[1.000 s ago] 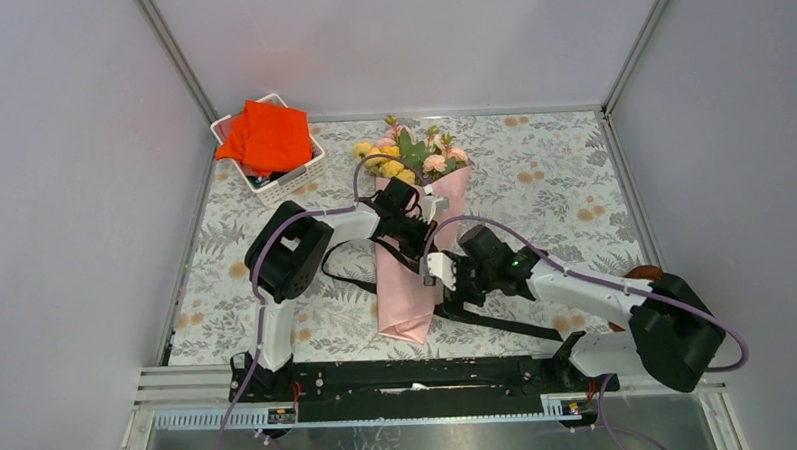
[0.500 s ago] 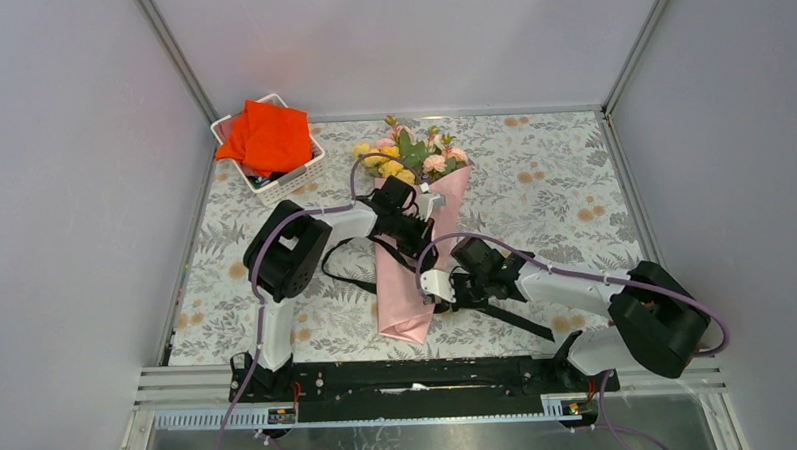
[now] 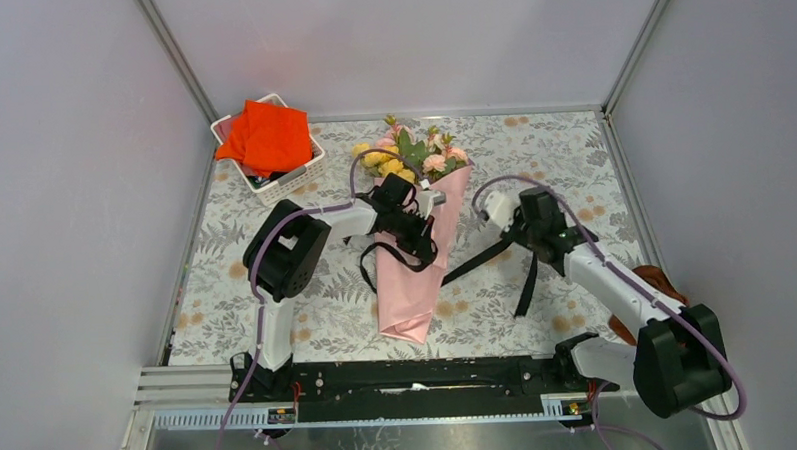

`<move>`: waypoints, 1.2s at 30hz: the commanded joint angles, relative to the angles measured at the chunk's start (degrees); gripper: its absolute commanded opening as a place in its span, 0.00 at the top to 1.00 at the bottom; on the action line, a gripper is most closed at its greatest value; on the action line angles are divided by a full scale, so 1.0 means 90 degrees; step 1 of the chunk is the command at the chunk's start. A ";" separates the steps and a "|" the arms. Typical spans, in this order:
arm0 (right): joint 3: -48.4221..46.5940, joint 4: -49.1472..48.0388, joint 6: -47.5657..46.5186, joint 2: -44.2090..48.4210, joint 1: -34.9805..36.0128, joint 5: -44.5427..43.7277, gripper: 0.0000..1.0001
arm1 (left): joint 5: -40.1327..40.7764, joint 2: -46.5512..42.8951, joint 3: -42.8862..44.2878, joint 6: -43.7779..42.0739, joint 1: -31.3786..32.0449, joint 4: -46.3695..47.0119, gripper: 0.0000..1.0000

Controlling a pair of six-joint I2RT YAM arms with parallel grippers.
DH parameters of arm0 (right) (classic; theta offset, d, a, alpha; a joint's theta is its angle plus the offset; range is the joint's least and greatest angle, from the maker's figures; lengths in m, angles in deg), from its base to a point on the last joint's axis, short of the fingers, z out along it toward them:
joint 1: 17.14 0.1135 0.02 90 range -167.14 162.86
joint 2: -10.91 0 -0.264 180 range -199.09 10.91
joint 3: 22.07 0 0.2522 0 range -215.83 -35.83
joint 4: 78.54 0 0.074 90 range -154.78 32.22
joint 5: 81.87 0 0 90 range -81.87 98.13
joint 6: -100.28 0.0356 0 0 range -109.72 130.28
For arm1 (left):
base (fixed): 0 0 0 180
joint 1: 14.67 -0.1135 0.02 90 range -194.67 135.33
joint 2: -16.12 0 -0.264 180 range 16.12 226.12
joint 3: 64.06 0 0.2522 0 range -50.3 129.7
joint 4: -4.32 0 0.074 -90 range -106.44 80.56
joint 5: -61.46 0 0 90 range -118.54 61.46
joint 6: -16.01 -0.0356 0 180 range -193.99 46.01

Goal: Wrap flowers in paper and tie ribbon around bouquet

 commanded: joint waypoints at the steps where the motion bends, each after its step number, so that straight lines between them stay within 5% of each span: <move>1: -0.0729 -0.0506 0.0457 0.0272 -0.0663 -0.0603 1.00 | 0.0256 -0.0067 0.0238 -0.0280 -0.0047 -0.0090 1.00; 14: -0.3087 -0.0213 0.1667 -0.0276 -0.1507 -0.0340 1.00 | 0.0364 -0.0240 0.0205 -0.0358 -0.0048 -0.0142 1.00; 18: -0.3454 -0.0138 0.2324 -0.0205 -0.1474 0.0726 1.00 | 0.0360 -0.0252 0.0253 -0.0358 -0.0047 -0.0169 1.00; 25: -0.3265 -0.0390 0.3507 -0.0249 0.0669 0.2358 1.00 | 0.0221 -0.0148 0.0529 -0.0262 -0.0081 -0.0205 1.00; 29: -0.2740 -0.1809 0.4899 -0.0280 0.1210 0.4067 1.00 | 0.0189 -0.0187 0.0468 -0.0181 -0.0158 -0.0175 1.00; 36: -0.1475 -0.3721 0.7084 -0.0392 0.1220 0.3712 1.00 | 0.0155 -0.0377 0.0165 -0.0048 -0.0232 0.0164 1.00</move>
